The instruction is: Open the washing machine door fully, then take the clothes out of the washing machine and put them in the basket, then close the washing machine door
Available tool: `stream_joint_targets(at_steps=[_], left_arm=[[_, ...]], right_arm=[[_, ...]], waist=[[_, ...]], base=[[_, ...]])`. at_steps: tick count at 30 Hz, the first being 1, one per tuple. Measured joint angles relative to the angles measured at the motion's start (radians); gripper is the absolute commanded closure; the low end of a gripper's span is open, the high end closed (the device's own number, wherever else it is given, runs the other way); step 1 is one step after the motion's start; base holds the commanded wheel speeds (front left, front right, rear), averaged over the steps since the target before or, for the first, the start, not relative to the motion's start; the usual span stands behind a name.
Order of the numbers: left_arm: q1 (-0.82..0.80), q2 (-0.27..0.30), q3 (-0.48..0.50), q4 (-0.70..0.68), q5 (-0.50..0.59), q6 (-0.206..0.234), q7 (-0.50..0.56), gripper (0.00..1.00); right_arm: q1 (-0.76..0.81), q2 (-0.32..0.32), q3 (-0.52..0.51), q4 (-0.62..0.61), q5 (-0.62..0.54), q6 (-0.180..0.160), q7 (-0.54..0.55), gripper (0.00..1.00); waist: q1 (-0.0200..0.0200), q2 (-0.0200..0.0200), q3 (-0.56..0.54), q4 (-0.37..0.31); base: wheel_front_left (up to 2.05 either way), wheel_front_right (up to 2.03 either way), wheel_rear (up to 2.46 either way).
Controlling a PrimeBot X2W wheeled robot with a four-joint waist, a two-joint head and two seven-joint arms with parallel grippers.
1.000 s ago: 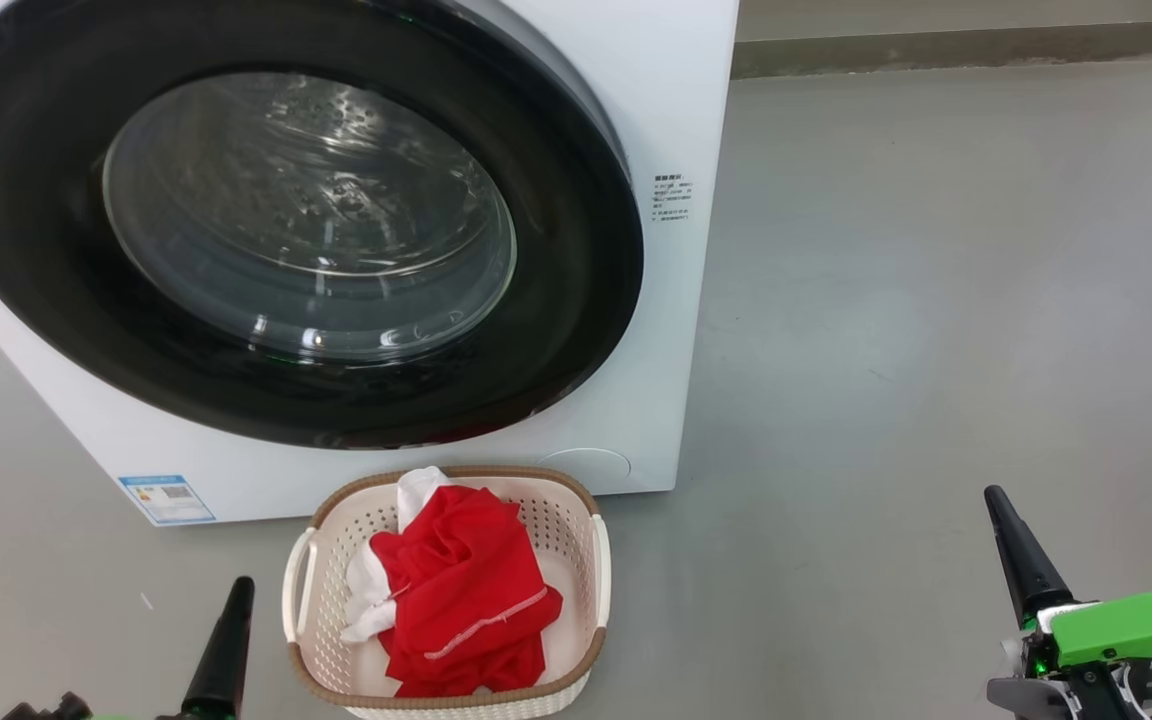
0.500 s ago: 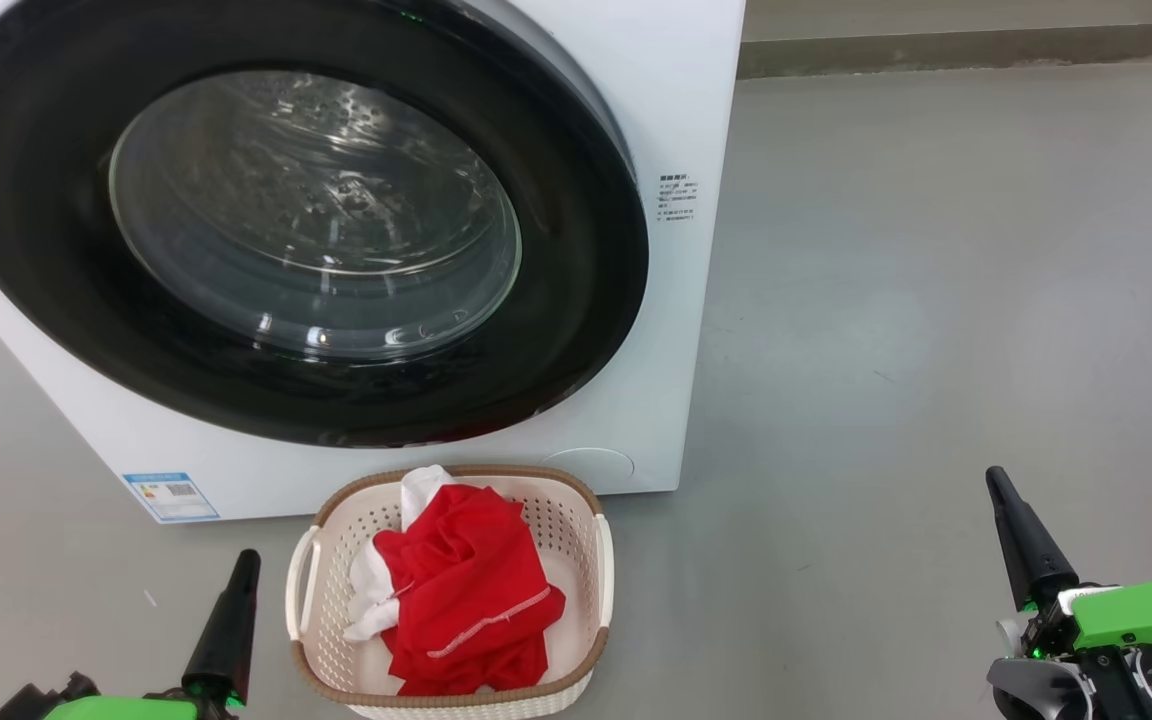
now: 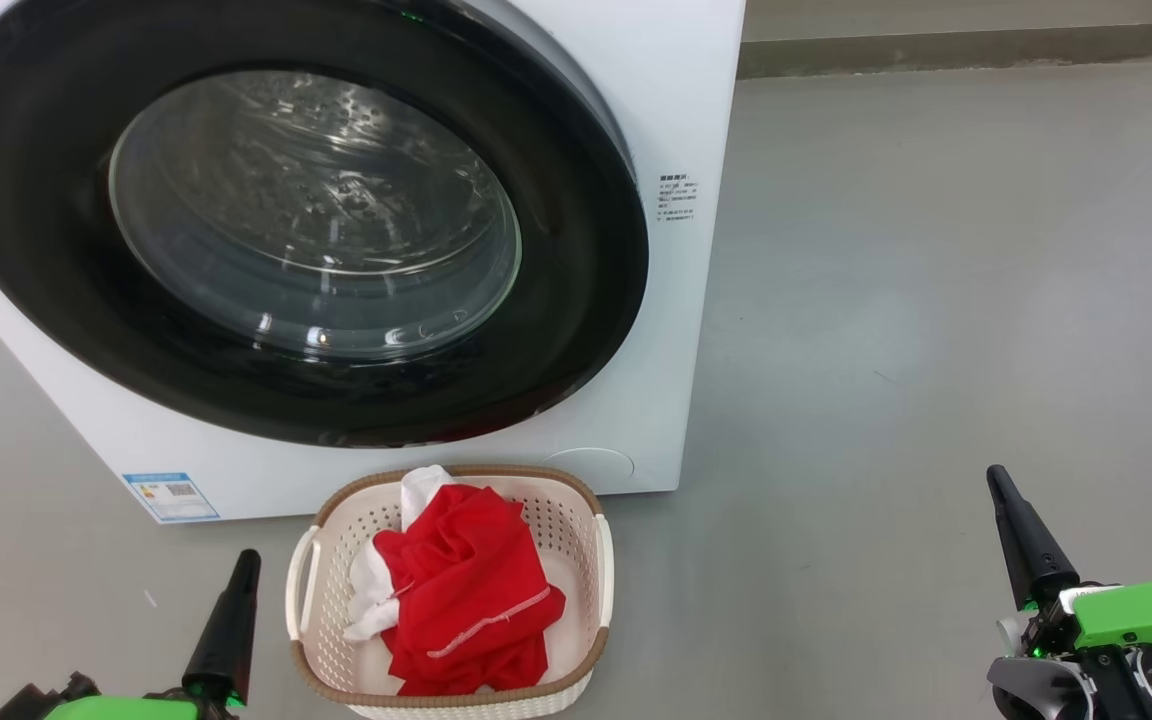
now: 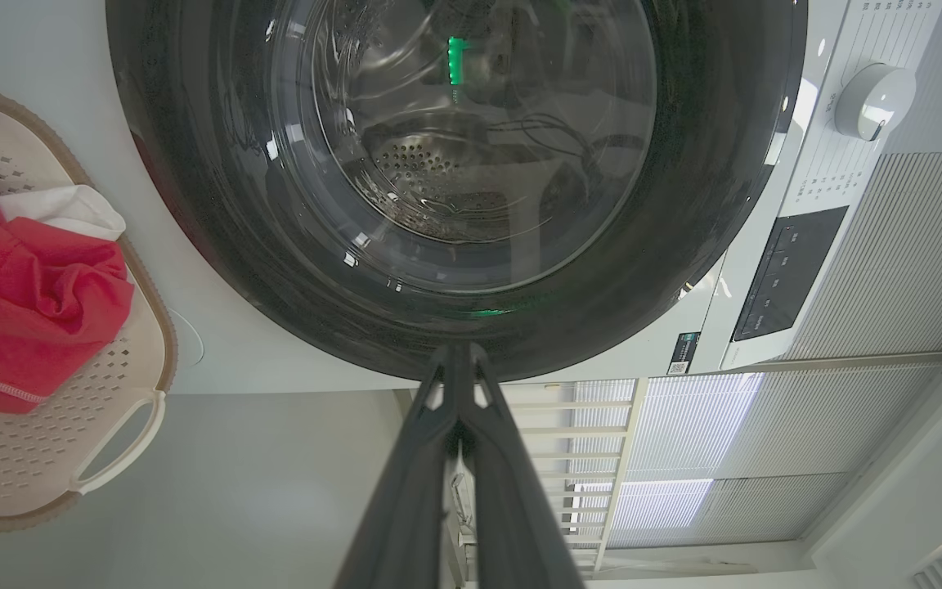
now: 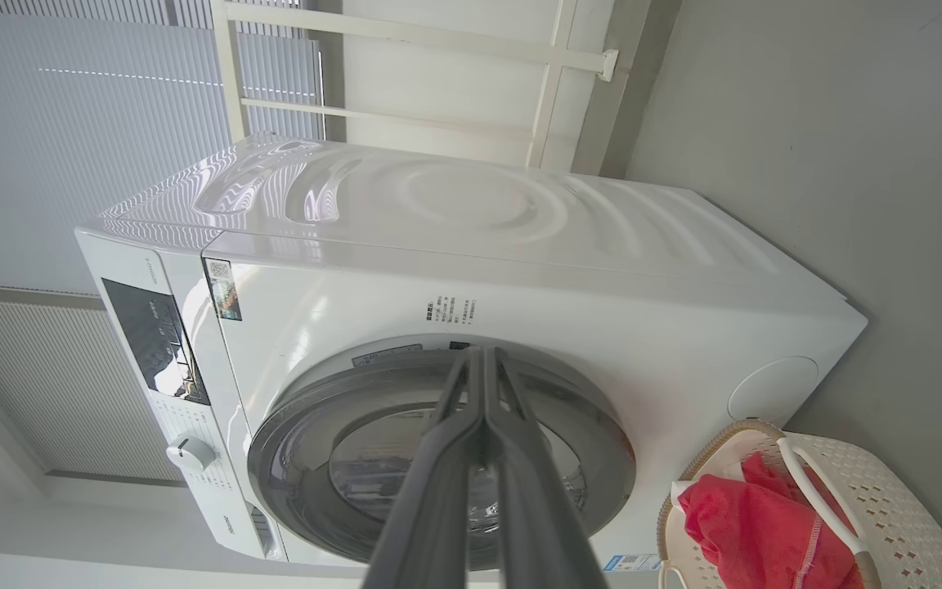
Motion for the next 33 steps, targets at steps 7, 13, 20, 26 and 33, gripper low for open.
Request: stream_joint_targets(at_steps=[7, 13, 20, 26, 33], left_arm=[[0.000, 0.000, 0.000, 0.000, 0.000, 0.000, 0.000, 1.00], [0.000, 0.000, 0.000, 0.000, 0.000, 0.000, 0.000, 1.00], [0.000, 0.000, 0.000, 0.000, 0.000, 0.000, 0.000, 1.00], [0.000, 0.000, 0.000, 0.000, 0.000, 0.000, 0.000, 1.00], [0.000, 0.000, 0.000, 0.000, 0.000, 0.000, 0.000, 1.00]], right_arm=[[0.000, 0.001, 0.000, 0.000, 0.000, 0.000, 0.000, 1.00], [0.000, 0.001, 0.000, 0.000, 0.000, 0.000, 0.000, 1.00], [0.000, 0.001, 0.000, 0.000, 0.000, 0.000, 0.000, 1.00], [0.000, 0.001, 0.000, 0.000, 0.000, 0.000, 0.000, 1.00], [0.000, 0.001, -0.001, 0.000, 0.000, 0.000, 0.000, 1.00]], waist=[[0.0000, 0.0000, 0.000, 0.000], [-0.0001, 0.0000, 0.000, 0.000], [0.0000, 0.0000, 0.000, 0.000], [0.0000, 0.0000, 0.000, 0.000], [-0.0001, 0.0000, 0.000, 0.000]], base=[[0.00, 0.00, 0.00], [0.00, 0.00, 0.00], [0.00, 0.00, 0.00], [0.00, 0.00, 0.00], [0.00, 0.00, 0.00]])
